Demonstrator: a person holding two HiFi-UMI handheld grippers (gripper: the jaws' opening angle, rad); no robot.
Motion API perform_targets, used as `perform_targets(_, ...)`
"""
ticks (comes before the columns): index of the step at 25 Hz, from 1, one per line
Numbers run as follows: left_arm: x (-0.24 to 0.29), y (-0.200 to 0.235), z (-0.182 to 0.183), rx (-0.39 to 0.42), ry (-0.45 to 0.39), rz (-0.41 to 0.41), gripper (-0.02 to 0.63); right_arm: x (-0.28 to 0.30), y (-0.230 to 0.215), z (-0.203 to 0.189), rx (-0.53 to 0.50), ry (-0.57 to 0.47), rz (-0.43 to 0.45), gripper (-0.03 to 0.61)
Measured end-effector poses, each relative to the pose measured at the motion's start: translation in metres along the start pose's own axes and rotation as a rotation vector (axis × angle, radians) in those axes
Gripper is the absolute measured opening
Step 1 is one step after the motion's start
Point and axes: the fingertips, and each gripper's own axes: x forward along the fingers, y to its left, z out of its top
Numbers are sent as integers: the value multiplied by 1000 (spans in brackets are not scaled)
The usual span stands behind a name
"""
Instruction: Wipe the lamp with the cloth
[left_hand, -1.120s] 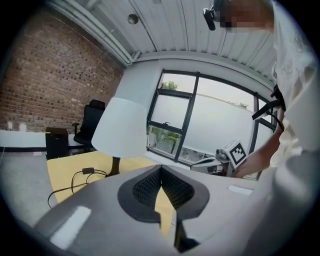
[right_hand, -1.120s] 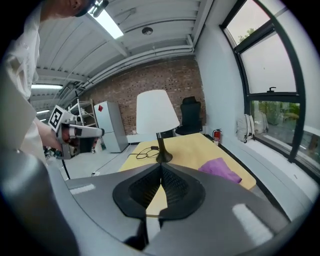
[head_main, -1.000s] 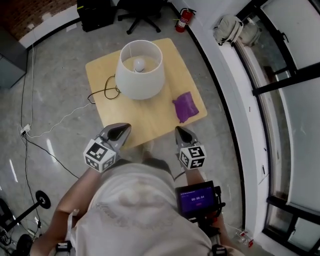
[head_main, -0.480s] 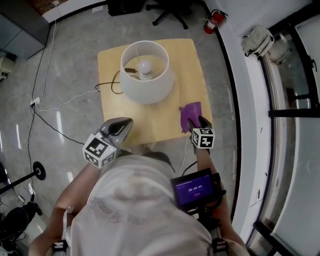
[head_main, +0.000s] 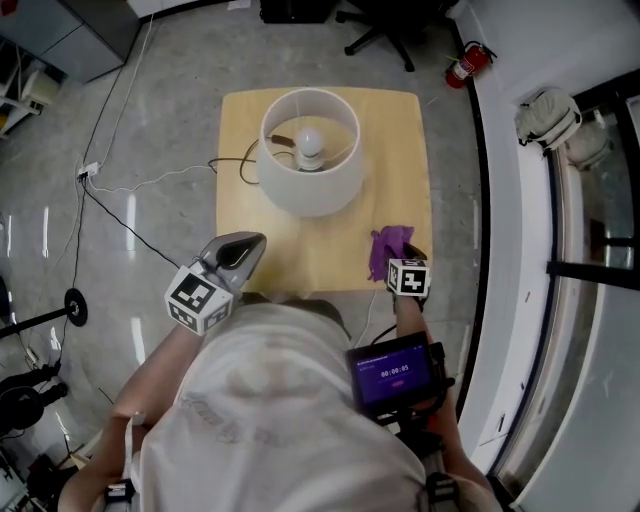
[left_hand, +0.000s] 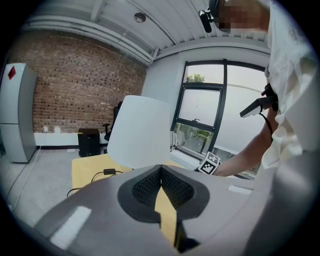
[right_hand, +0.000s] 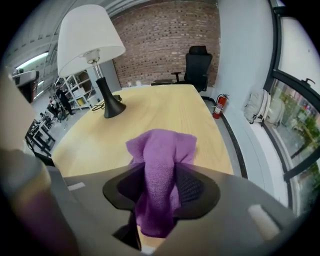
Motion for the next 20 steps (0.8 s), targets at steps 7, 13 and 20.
perform_targets(7, 2, 11, 6, -7, -29, 1, 2, -12, 10, 15, 18, -62, 34, 117)
perform_targets(13, -1, 15, 16, 3, -62, -39, 2, -66, 29, 85, 84, -290, 92, 114)
perform_targets(20, -13, 28, 17, -19, -117, -53, 2, -173, 72, 197, 5, -671, 186, 114)
